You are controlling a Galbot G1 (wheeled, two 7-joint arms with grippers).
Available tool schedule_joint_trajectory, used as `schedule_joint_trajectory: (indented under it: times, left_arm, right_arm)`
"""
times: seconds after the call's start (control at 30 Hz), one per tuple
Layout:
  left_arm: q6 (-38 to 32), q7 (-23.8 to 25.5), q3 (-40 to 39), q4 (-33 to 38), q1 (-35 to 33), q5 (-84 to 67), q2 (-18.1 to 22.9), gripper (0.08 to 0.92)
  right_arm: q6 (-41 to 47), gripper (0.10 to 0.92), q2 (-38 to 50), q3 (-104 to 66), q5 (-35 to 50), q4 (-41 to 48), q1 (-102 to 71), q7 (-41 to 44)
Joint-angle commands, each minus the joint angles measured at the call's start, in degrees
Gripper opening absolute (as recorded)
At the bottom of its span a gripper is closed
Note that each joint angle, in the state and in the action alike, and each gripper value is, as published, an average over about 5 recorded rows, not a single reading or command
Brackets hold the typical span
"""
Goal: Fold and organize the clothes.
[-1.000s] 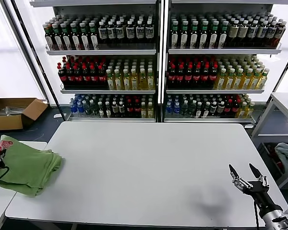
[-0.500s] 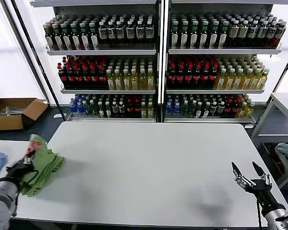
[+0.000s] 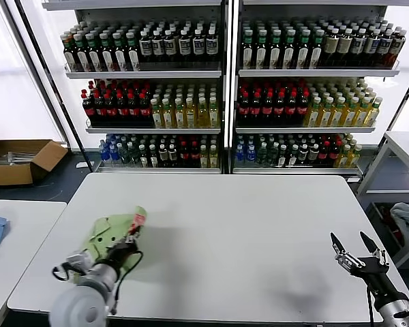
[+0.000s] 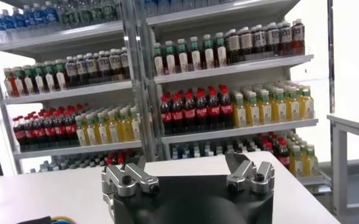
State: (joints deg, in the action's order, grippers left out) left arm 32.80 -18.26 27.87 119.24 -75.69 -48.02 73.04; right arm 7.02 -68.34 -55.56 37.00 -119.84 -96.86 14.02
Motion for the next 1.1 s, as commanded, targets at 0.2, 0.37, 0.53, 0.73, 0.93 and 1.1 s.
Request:
schedule_joint_trajectory:
  times: [0.2,0.37,0.53,0.73,0.93,1.1]
  left_arm:
    - [0.3,-7.0,-16.3,-6.8,7.8,-5.5,8.3,0.114]
    - [0.2,-7.0,-16.7,-5.0,7.4,-6.8,8.2,0.114]
    - [0.2,-8.6,-16.5,1.7,7.1,-16.1,7.6,0.173]
    - [0.2,-7.7,-12.3,3.9,7.5,-19.1,5.5,0.343]
    - [-0.3,3.0,-2.2,1.3,5.3,-4.2,-0.8,0.516]
    - [-3.6,14.8,5.8,-1.4,0.6,14.7,-5.3,0.663]
  right_arm:
    - [0.1,0.823,0.1,0.8,-0.3,0.1,-0.2,0.0]
    - [1.0,0.823,0.2,3.1,-1.8,0.2,0.6,-0.5]
    - [4.6,0.823,1.0,8.9,-3.8,1.2,3.4,-2.9]
    - [10.1,0.823,2.5,18.5,-3.0,2.2,10.3,-7.0]
    - [16.3,0.823,3.6,34.5,-1.3,6.0,20.5,-9.8]
    - [18.2,0.823,2.9,44.9,-2.9,11.8,27.0,-7.9]
